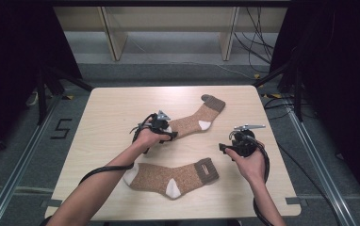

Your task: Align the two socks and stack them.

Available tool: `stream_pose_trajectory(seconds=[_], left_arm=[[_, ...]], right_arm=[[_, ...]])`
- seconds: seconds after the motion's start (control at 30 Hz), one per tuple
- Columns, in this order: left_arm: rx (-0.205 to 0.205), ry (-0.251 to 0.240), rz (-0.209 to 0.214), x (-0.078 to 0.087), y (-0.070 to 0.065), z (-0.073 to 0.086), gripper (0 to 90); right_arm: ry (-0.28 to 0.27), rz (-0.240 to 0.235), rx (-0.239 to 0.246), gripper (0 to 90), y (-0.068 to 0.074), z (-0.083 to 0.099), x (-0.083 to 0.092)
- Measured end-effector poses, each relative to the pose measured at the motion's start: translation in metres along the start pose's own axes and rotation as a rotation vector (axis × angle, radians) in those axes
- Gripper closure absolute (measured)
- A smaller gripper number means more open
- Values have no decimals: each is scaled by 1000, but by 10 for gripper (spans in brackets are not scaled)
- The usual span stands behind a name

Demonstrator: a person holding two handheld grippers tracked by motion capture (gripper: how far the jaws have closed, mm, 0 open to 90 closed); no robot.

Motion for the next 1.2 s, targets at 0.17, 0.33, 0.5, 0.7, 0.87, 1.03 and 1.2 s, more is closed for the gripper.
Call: stream_pose_trajectory(seconds=[0.17,0.33,0.5,0.7,0.87,1.03,1.2], left_arm=[[-3,28,2,2,0,-2,618],[24,30,2,2,0,-3,734],[14,33,28,12,-5,-5,745],[-34,26,84,47,-15,-4,745],[-77,33,95,82,-17,3,745],[-135,54,103,111,-21,19,743],[-159,82,130,136,-20,43,741]], right_arm=[[12,22,-23,399,-2,3,1],[13,16,-22,399,-5,6,2],[17,22,-34,399,-4,7,5],[3,16,-61,399,1,6,9],[8,1,-64,398,8,4,12],[10,-5,9,395,19,0,14],[16,-13,67,395,29,-3,14]])
Point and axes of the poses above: each handheld gripper's, and its own axes: x roughly backward along the jaws, z roughly out of its underside, y roughly to its left, the point moved 5 cm from there along -x, roughly forward along the jaws, and after that the axes turned 1 degree about y, right-handed, at the moved point
